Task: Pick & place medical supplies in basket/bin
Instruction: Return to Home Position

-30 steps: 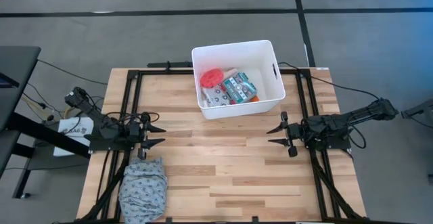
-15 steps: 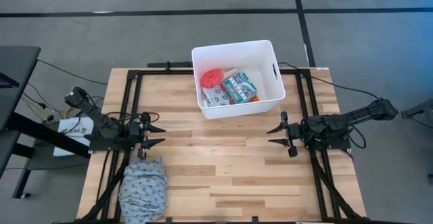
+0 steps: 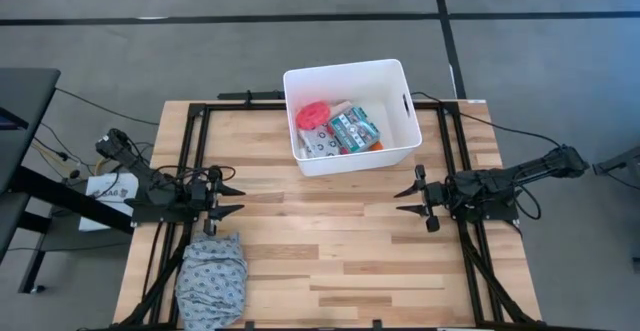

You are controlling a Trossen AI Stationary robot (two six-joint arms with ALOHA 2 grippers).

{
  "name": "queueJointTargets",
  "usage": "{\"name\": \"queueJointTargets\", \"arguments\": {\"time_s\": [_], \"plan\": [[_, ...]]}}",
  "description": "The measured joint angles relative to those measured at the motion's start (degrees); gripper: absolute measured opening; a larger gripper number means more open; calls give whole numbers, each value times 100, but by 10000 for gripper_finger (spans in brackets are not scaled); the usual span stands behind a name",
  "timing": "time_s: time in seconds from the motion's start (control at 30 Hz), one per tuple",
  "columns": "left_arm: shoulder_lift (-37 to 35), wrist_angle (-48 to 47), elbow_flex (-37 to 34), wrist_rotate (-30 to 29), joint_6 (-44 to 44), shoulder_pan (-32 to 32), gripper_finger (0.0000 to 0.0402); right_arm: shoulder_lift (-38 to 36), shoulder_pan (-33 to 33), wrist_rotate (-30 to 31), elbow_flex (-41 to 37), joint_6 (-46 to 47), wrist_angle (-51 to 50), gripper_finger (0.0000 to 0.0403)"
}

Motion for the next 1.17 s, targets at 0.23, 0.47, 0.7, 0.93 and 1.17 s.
{"name": "queueJointTargets", "arguments": {"time_s": [0.23, 0.47, 0.7, 0.93, 1.17], "plan": [[0, 0, 0, -1, -33, 1, 151, 2, 0, 0, 0, 0, 0, 137], [0, 0, 2, 7, -37, 1, 151, 2, 2, -2, 0, 0, 0, 139], [0, 0, 0, 9, 32, 1, 151, 2, 2, -2, 0, 2, 0, 137], [0, 0, 1, 11, 39, 1, 151, 2, 2, -2, 0, 1, 2, 138], [0, 0, 2, 13, 3, 1, 151, 2, 2, -2, 0, 0, 1, 139]]}}
